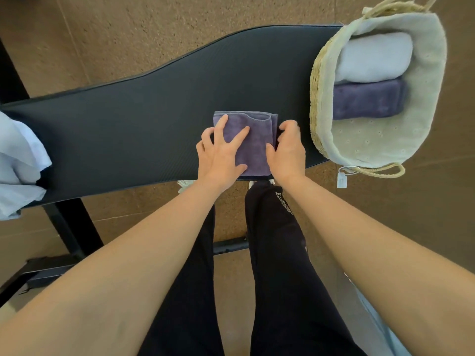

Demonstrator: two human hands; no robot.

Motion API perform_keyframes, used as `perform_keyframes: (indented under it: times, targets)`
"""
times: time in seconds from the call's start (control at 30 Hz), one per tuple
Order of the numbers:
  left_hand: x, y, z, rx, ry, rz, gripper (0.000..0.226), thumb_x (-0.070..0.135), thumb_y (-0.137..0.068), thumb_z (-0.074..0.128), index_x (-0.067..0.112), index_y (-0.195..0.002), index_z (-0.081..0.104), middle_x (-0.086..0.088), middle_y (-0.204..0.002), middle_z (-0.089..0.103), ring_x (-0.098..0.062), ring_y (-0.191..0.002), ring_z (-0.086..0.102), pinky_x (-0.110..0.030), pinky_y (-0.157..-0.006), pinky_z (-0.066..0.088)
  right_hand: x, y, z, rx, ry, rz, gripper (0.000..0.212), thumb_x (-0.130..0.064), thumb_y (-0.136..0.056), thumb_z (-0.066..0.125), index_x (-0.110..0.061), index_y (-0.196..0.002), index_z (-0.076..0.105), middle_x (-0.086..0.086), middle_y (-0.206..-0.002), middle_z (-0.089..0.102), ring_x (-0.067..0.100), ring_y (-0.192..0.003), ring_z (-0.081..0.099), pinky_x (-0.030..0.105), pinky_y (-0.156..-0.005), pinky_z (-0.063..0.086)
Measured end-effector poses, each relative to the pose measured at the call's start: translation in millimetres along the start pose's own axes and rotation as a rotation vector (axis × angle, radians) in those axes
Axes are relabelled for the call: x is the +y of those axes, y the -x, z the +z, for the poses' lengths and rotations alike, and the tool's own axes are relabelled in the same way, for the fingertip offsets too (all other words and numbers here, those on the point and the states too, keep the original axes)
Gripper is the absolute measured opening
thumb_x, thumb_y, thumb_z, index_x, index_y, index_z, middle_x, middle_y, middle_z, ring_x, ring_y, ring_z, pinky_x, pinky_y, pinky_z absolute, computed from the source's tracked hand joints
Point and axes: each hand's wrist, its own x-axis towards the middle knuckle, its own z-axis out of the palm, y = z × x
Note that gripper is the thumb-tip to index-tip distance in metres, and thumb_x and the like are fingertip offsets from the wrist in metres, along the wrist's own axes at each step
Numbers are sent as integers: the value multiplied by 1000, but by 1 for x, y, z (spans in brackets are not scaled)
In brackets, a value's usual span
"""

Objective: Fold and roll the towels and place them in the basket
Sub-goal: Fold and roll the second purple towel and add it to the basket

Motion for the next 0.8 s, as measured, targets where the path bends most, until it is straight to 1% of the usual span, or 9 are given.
perform_keyframes:
  times: [0.1, 0.2, 0.27, 0.37, 0.5, 0.6, 0.67, 0.73, 0.8]
  targets:
    - [-3, -1, 3, 4, -34, 25, 95, 43, -79, 84, 44, -156, 27, -6, -169, 9, -36, -147, 21, -53, -114, 34, 3, -3, 0, 115, 255, -406, 26, -7, -84, 73, -9, -106, 58, 11, -106, 56, 26, -90, 56, 34, -70, 51]
    - [-11, -4, -5, 18, -102, 112, 97, 36, -80, 85, 41, -158, 28, -5, -171, 11, -37, -148, 24, -52, -115, 36, 3, -8, 1, -5, 387, -653, 32, -16, -87, 75, -14, -118, 66, 9, -114, 63, 27, -102, 56, 38, -85, 56]
    - [-17, -7, -11, 27, -148, 167, 95, 29, -81, 83, 38, -158, 29, -5, -172, 11, -37, -151, 22, -52, -118, 32, 0, -12, -2, -81, 461, -611, 43, -24, -91, 73, -21, -132, 60, 5, -123, 61, 26, -110, 54, 38, -91, 54]
    - [-29, -11, -21, 102, -86, 134, 92, 18, -76, 84, 31, -155, 38, -5, -169, 21, -37, -146, 30, -49, -112, 37, -7, -19, -5, -147, 393, -455, 40, -29, -99, 63, -23, -138, 56, 3, -124, 63, 21, -111, 58, 38, -92, 55]
    - [-35, -18, -29, 85, 190, -159, 90, 19, -78, 85, 24, -153, 36, -6, -148, 45, -29, -127, 49, -43, -98, 47, -18, -27, -9, -157, 316, -279, 30, -37, -99, 63, -25, -126, 64, -1, -112, 72, 19, -98, 70, 34, -86, 56]
    - [-37, -21, -31, 13, 286, -275, 72, 25, -80, 84, 21, -141, 46, -5, -133, 53, -26, -123, 50, -37, -86, 47, -22, -28, -8, -99, 368, -315, 25, -34, -94, 71, -21, -114, 65, 2, -115, 60, 15, -96, 59, 26, -80, 53]
    - [-36, -23, -35, 11, 350, -273, 51, 18, -82, 80, 18, -126, 54, -4, -124, 54, -23, -114, 52, -31, -80, 42, -25, -34, -7, -92, 365, -348, 35, -30, -89, 77, -18, -116, 58, 4, -122, 53, 15, -100, 56, 28, -85, 57]
    - [-32, -24, -40, 48, 408, -239, 34, 7, -85, 73, 19, -111, 55, -2, -115, 54, -20, -101, 53, -28, -76, 40, -30, -39, -8, -87, 347, -377, 57, -26, -85, 82, -18, -130, 49, 5, -137, 46, 19, -111, 58, 33, -90, 58]
    - [-27, -24, -47, 97, 364, -159, 34, -2, -83, 68, 22, -101, 49, 0, -106, 53, -20, -95, 52, -30, -72, 38, -35, -44, -9, -87, 389, -472, 84, -19, -81, 84, -22, -150, 34, 6, -153, 34, 24, -122, 54, 35, -94, 57]
